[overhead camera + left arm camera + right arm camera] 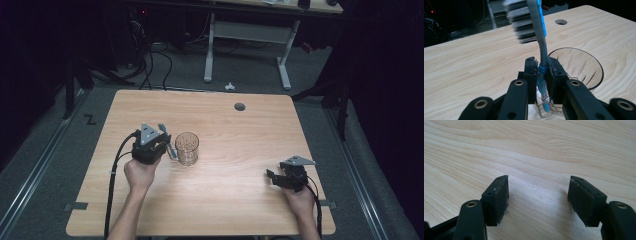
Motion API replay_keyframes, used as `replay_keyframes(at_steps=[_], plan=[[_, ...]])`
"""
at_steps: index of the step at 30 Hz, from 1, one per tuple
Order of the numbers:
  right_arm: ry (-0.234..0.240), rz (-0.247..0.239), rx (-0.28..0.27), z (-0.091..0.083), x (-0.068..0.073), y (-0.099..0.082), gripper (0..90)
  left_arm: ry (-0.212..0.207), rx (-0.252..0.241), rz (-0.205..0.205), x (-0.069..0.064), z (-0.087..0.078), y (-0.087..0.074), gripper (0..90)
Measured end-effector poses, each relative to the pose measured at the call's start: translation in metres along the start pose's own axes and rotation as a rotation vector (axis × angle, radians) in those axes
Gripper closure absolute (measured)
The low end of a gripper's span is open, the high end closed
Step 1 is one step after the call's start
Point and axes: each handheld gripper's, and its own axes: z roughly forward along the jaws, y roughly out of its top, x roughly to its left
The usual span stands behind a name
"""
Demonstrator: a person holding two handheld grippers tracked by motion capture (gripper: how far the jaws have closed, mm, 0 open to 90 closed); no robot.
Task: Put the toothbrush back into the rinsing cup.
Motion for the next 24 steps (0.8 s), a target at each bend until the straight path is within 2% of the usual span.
replay_keyframes(at_steps=[24], plan=[[0.000,0.000,0.000,0.0000,-0.0001,0.0000,33.8,0.022,0.012,0.049,-0.0072,0.0049,-0.0038,79.7]])
